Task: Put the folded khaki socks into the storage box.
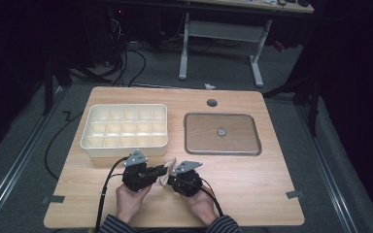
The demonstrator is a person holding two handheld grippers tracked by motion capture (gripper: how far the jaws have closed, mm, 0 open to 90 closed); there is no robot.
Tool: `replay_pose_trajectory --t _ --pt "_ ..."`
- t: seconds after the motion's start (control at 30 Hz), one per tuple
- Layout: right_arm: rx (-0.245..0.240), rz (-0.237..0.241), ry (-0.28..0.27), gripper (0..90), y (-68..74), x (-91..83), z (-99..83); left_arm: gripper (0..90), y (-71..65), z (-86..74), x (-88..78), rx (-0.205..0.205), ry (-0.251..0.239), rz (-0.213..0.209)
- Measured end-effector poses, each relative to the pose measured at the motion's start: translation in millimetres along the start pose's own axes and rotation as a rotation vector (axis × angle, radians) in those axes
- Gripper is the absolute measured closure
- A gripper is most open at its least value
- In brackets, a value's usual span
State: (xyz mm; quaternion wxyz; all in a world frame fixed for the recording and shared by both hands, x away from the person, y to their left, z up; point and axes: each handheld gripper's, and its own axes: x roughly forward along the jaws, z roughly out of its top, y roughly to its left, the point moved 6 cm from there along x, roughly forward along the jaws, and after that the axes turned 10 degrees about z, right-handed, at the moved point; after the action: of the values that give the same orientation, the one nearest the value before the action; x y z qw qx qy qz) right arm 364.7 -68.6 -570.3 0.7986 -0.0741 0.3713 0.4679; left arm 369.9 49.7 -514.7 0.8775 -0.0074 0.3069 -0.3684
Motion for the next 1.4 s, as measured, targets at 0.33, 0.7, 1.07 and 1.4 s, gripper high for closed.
replay_pose_trajectory --t 0.33,0.7,1.07,1.4 --pt "0.009 -0.066 -0.076 68.4 -6.8 -36.7 -0.3 84.1 0.3 -0.4 -2.2 0.01 0.002 0.032" --pt "0.096 -0.226 -0.104 62.4 -42.8 -72.7 -19.1 84.1 -3.1 -1.9 0.9 0.025 0.008 0.055" --pt "0.129 -0.186 -0.045 78.1 -46.9 -55.7 -32.5 84.0 -9.2 -2.3 3.4 0.044 0.009 0.058" --pt "0.122 -0.153 -0.052 84.3 -43.4 -52.0 -28.2 83.6 -19.4 -0.7 8.6 0.081 0.016 0.051"
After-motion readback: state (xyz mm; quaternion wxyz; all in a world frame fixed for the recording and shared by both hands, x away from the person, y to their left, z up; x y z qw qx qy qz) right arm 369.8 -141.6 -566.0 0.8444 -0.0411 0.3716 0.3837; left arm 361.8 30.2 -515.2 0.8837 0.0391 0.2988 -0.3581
